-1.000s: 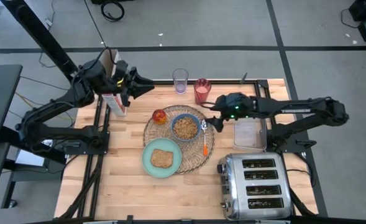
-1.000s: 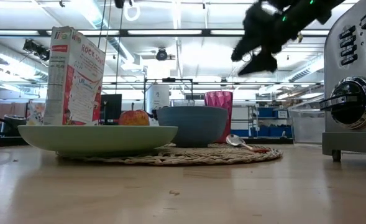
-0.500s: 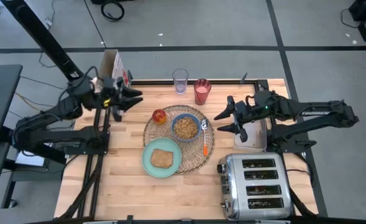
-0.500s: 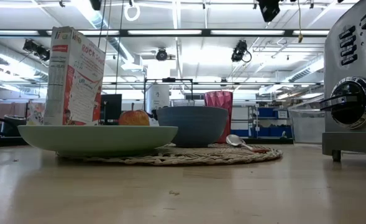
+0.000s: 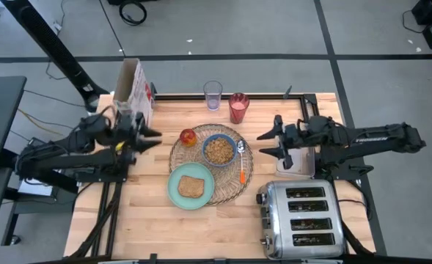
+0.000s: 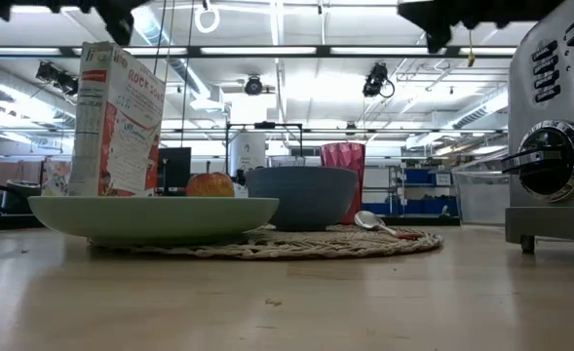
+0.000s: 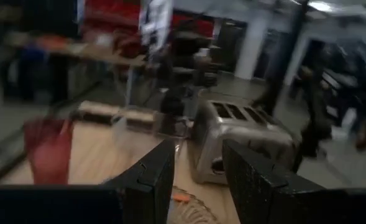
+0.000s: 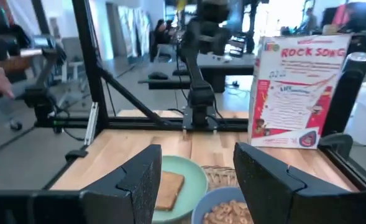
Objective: Arrange a breakfast setting
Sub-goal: Return to Home Position
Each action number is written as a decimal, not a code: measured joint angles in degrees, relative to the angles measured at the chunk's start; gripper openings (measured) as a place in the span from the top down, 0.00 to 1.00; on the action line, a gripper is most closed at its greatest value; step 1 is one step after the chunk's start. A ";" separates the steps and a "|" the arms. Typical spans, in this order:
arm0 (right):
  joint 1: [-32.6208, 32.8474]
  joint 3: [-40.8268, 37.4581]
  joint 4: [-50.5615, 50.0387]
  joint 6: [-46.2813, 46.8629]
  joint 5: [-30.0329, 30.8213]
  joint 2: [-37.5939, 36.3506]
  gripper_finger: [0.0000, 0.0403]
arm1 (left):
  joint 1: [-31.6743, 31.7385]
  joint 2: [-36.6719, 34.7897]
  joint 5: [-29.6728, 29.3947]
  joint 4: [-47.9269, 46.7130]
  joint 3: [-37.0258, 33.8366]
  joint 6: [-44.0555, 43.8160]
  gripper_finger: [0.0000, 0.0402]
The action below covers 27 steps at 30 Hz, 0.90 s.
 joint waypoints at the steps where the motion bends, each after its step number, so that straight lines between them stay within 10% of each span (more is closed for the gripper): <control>1: 0.26 -1.76 0.53 0.55 0.94 -1.95 0.49 | -1.40 -1.78 -0.52 0.24 -1.21 3.25 0.65; 8: -0.24 -11.95 0.40 4.82 3.14 -19.11 0.49 | -3.20 -9.35 -8.54 -0.46 -7.18 3.51 0.65; 17: -0.89 -21.87 -5.46 4.67 4.00 -41.53 0.49 | -5.76 -10.50 -2.17 7.92 -14.51 7.15 0.65; 27: 0.11 -22.30 -11.44 3.67 4.12 -42.51 0.49 | -6.57 -16.46 -4.91 -1.26 -15.37 5.68 0.65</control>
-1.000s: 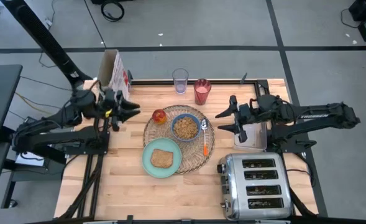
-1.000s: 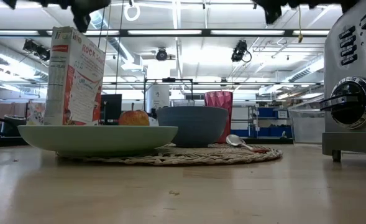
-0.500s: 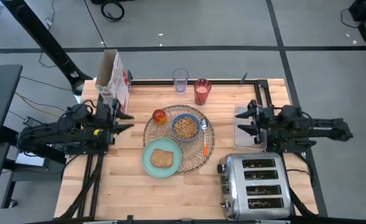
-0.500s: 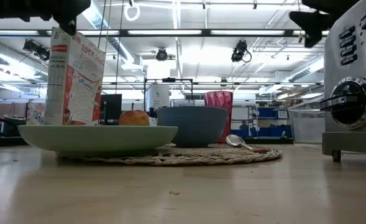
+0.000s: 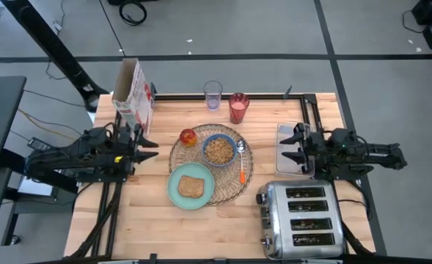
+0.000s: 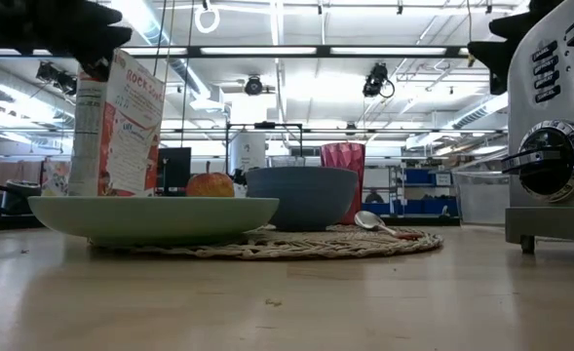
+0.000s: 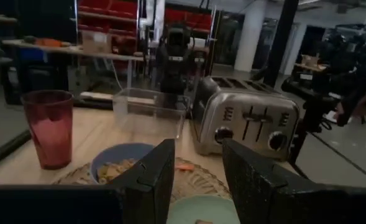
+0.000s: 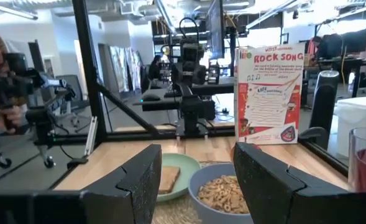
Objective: Arrange a breakfast setting
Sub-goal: Return to Home Position
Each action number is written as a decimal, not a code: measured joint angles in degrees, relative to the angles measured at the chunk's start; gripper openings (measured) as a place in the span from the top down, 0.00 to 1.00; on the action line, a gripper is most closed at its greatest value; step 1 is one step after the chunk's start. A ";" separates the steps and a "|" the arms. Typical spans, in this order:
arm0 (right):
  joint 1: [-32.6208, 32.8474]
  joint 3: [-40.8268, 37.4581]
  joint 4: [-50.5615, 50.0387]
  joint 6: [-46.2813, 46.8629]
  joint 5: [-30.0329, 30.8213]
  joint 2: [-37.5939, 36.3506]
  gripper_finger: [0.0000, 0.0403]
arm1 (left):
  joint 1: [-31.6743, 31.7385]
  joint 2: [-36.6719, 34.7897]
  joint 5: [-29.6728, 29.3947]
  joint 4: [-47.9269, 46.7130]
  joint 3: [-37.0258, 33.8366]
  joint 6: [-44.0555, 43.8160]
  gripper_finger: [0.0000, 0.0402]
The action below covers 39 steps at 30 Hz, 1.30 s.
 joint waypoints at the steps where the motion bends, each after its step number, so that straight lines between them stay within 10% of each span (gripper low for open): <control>1: 0.01 0.00 -0.11 -0.50 0.00 0.01 0.49 | -0.32 -1.11 -0.22 -0.48 -0.04 -0.33 0.65; 34: 4.38 -6.88 9.15 -1.60 0.90 0.10 0.49 | -9.05 -9.59 -2.94 -2.68 0.05 12.31 0.65; 39: 4.40 -6.88 7.19 -1.74 0.86 0.37 0.49 | -9.17 -9.59 -11.05 -2.17 0.05 11.05 0.65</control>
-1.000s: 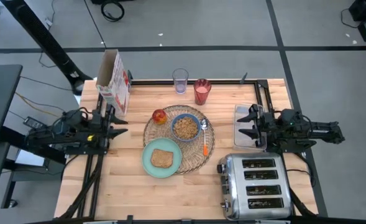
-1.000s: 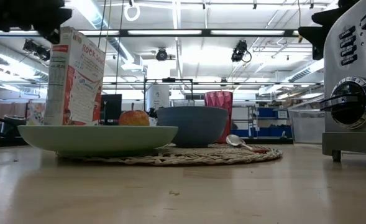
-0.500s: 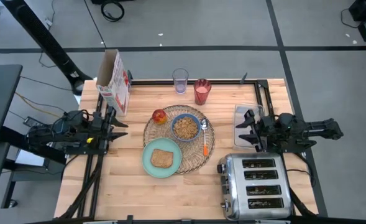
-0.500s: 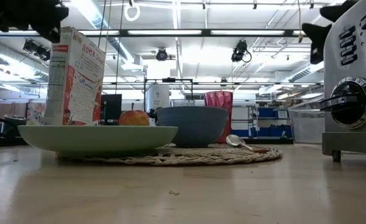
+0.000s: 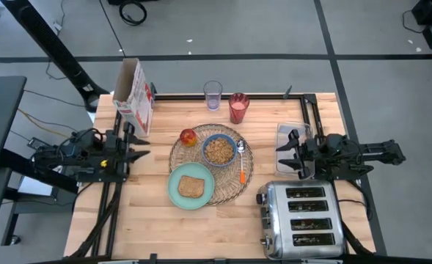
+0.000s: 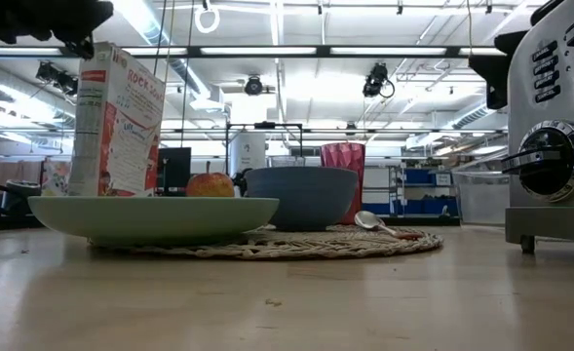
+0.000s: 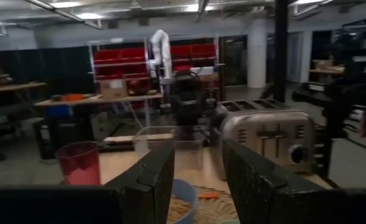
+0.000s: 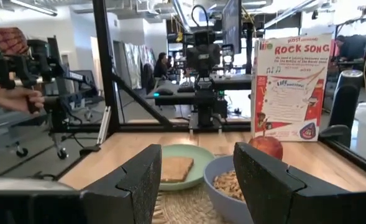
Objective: Arrange a breakfast setting
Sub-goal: Return to Home Position
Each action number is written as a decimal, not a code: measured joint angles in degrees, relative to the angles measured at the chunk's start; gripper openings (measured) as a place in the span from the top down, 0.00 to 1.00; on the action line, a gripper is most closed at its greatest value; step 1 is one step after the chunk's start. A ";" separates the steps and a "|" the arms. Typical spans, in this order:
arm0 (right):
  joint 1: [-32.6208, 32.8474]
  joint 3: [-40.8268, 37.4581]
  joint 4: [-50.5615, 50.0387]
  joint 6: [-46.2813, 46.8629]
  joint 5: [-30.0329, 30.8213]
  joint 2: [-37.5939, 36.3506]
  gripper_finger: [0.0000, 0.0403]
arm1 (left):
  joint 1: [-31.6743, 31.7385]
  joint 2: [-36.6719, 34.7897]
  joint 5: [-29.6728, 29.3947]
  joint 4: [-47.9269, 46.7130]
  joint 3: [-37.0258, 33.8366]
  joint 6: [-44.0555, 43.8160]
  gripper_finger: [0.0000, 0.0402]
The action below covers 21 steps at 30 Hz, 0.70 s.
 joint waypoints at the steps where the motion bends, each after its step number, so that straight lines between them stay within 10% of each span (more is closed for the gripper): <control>1: 0.00 0.00 -0.30 0.07 -0.03 -0.02 0.49 | -0.02 0.00 -0.79 0.06 0.00 0.07 0.65; 7: 0.00 0.01 -0.20 -0.25 -0.42 0.00 0.49 | -0.11 -0.01 0.44 2.67 -0.68 1.30 0.65; 13: 0.00 0.02 -0.21 -0.06 -0.42 0.00 0.49 | -0.06 -0.12 -4.52 26.38 -15.76 0.94 0.65; 21: -0.02 0.04 0.12 -0.06 -0.44 0.00 0.49 | -0.06 0.38 -3.17 18.11 -14.71 -2.74 0.65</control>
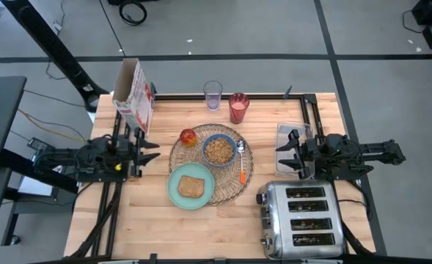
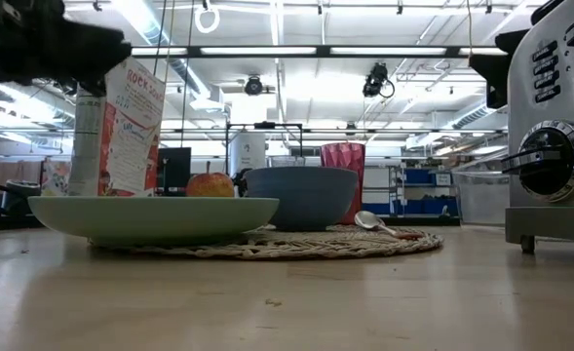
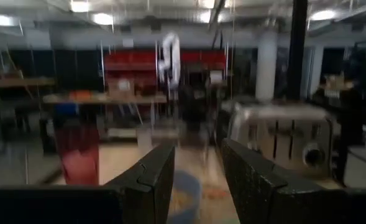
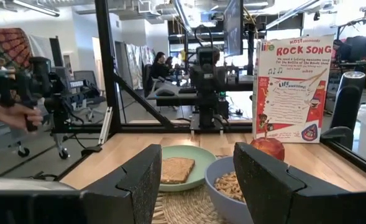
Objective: Arrange a breakfast setting
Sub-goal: Return to Home Position
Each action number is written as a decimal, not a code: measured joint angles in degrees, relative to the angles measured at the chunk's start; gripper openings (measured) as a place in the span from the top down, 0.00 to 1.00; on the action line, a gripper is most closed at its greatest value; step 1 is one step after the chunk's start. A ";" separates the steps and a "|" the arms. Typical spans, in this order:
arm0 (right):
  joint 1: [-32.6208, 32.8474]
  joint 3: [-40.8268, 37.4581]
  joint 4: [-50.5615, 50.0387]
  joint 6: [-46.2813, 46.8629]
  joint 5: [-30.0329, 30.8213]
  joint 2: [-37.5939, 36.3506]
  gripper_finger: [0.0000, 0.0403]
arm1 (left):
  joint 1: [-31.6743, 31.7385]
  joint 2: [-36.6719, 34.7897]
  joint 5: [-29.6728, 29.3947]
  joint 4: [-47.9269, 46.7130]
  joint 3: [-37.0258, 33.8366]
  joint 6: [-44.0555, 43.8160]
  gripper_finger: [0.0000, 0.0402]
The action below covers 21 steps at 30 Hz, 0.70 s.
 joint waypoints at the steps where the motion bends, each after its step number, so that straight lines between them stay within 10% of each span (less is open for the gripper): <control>1: 0.02 0.00 0.22 0.02 0.00 0.00 0.49 | 0.00 -0.07 0.00 -1.96 0.02 -0.47 0.65; 21: 0.02 0.02 1.01 0.02 0.00 0.00 0.49 | 0.01 0.36 2.49 -11.66 0.00 -3.48 0.65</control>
